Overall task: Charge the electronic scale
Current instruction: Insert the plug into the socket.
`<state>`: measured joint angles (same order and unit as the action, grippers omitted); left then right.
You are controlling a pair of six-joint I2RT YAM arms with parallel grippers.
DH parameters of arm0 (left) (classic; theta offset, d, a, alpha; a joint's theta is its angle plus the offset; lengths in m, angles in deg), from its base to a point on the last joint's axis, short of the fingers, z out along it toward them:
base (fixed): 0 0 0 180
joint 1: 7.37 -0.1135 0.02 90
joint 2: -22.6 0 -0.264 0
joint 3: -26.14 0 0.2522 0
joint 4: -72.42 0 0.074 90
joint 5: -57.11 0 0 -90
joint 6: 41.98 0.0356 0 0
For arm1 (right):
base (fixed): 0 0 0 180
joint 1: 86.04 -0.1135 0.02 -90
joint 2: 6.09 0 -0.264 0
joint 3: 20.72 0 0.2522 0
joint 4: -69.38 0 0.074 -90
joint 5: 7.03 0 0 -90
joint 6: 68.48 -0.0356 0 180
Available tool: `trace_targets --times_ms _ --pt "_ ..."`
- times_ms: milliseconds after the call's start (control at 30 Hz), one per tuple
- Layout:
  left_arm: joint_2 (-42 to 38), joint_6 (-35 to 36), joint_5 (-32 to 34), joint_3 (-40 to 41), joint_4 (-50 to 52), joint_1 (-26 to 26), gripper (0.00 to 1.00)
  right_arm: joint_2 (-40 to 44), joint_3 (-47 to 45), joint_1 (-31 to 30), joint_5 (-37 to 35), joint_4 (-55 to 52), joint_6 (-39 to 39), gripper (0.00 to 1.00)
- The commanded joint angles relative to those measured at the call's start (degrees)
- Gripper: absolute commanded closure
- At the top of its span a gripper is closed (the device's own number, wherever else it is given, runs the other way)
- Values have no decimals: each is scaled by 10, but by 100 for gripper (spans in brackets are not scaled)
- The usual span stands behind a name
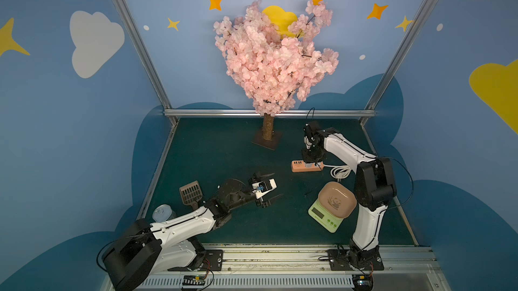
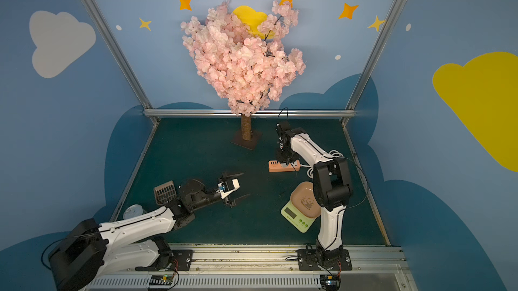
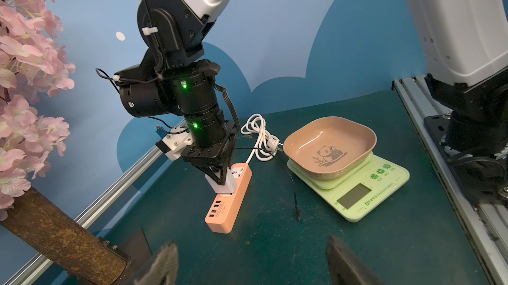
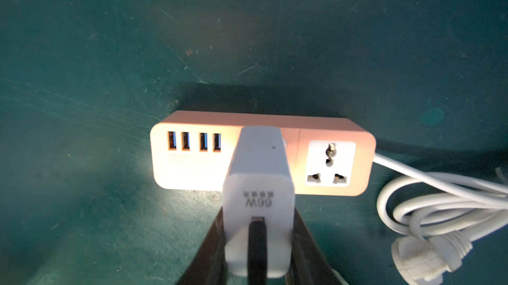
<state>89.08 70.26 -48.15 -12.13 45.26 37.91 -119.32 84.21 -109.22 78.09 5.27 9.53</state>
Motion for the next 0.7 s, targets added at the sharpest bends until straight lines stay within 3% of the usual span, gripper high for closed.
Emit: trace_targets --times_ms 0,200,667 --pt "2 -7 -9 -10 4 -1 16 -82 -29 -6 60 -10 -3 90" --pt "5 -8 -13 -14 5 -1 16 -91 -10 -4 70 -18 -5 90" --pt "-5 -10 -12 -12 10 0 16 -58 -91 -9 66 49 -22 89"
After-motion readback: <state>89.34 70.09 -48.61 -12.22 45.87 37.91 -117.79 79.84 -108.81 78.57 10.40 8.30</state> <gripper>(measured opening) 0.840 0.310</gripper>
